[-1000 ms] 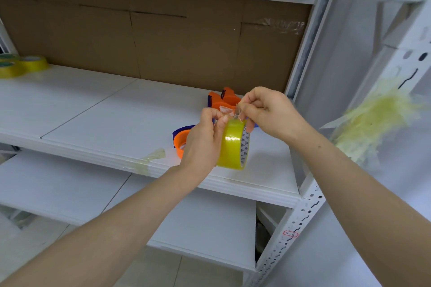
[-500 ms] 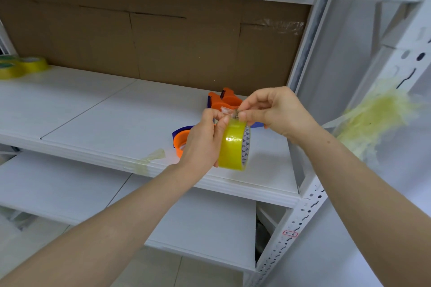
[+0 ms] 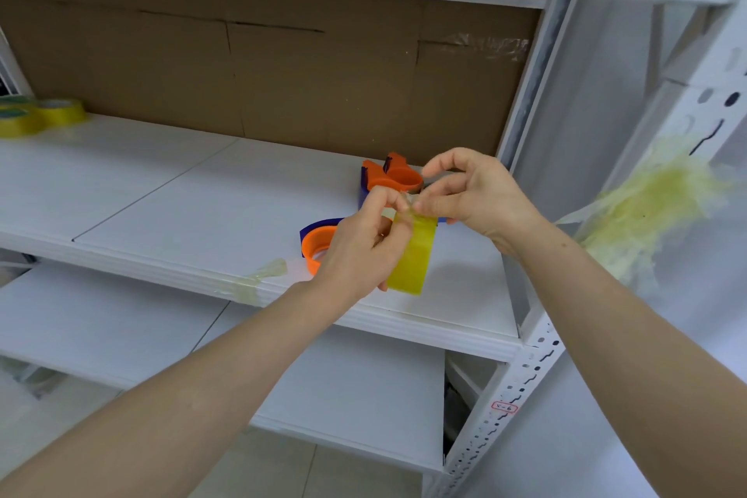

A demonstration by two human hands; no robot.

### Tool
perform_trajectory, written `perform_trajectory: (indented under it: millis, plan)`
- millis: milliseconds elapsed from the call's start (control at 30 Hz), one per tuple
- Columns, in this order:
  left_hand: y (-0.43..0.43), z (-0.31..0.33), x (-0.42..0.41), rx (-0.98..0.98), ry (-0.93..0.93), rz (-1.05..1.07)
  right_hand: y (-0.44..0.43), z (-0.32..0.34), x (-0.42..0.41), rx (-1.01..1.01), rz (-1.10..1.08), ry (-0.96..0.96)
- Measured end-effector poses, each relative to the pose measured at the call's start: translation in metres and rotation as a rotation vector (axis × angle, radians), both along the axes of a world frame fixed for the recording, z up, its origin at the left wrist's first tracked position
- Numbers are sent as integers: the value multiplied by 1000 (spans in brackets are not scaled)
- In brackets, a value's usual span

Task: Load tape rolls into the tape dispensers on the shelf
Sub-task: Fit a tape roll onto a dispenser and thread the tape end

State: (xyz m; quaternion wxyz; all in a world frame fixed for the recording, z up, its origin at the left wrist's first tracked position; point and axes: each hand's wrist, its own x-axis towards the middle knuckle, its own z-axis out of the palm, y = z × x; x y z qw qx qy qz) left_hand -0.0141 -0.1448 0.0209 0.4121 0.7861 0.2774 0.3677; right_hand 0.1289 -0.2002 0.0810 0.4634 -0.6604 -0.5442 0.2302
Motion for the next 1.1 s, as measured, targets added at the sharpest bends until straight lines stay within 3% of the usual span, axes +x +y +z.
perform_trajectory:
  millis: [267,433,600,767,1100]
  plan:
    - [1,-6,9,-193,-168,-19,3,0,0,27,22,-163]
    - [2,0,14,-446,-270,-31,8,-1,2,95,-29,-312]
    - [0,1,19,-586,-322,-56,10,5,1,129,-83,-292]
    - [-4,-2,21,-546,-348,-230,9,10,-1,98,-92,-347]
    - [3,-11,24,-391,-259,-212,3,22,-5,-13,-195,-457]
